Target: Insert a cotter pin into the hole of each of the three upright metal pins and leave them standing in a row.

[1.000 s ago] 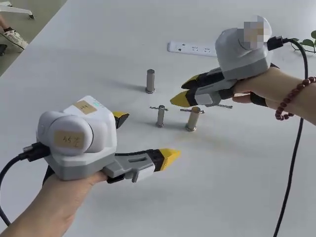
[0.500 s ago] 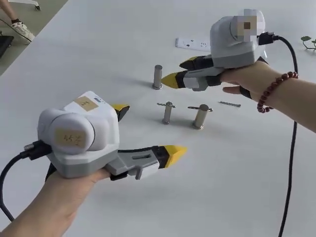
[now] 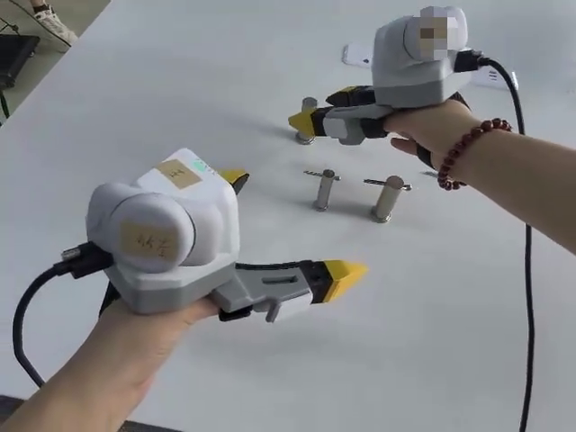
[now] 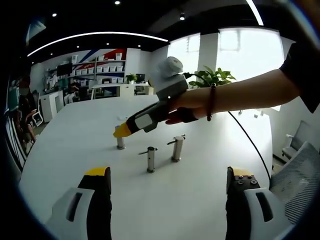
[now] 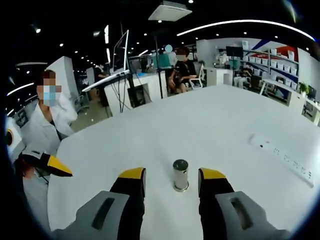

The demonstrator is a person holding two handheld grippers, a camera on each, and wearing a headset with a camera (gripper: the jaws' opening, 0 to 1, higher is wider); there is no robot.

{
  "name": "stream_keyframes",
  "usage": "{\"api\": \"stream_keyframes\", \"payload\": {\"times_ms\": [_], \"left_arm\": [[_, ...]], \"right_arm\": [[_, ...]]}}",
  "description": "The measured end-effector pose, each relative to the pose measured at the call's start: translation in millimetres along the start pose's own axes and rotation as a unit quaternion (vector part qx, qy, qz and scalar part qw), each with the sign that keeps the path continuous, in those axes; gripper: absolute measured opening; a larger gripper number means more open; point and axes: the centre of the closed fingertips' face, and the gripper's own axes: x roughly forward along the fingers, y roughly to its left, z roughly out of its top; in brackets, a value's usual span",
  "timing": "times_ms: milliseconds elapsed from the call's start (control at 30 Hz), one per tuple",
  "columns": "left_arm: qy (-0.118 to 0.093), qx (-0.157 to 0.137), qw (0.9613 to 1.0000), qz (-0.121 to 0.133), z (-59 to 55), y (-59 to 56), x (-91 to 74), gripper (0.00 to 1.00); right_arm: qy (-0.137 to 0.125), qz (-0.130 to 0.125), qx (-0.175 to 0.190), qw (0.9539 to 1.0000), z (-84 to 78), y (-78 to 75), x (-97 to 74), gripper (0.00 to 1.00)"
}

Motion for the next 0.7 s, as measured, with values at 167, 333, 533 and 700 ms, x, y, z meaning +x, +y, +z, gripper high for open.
{"api": "stream_keyframes", "payload": {"times_ms": [167, 333, 533, 700], "left_arm": [[-0.008, -0.006, 0.9999, 0.003, 2.3, 2.7, -0.3, 0.99], [-0.007, -0.008, 0.9999, 0.004, 1.8, 4.1, -0.6, 0.99], [-0.002, -0.006, 1.0, 0.0, 0.4, 2.1, 1.0, 0.99], [-0.004, -0.009, 1.0, 0.001, 1.3, 3.3, 0.7, 0.99]], "right_arm": [[-0.005, -0.004, 0.018, 0.9998, 0.2, -4.0, 8.3, 0.33], [-0.005, -0.009, 0.019, 0.9998, -1.8, -5.8, 13.4, 0.3], [-0.008, -0.014, 0.017, 0.9997, -0.8, -11.8, 21.8, 0.23], [-0.012, -0.016, 0.008, 0.9998, 3.5, -13.5, 26.6, 0.17]]}}
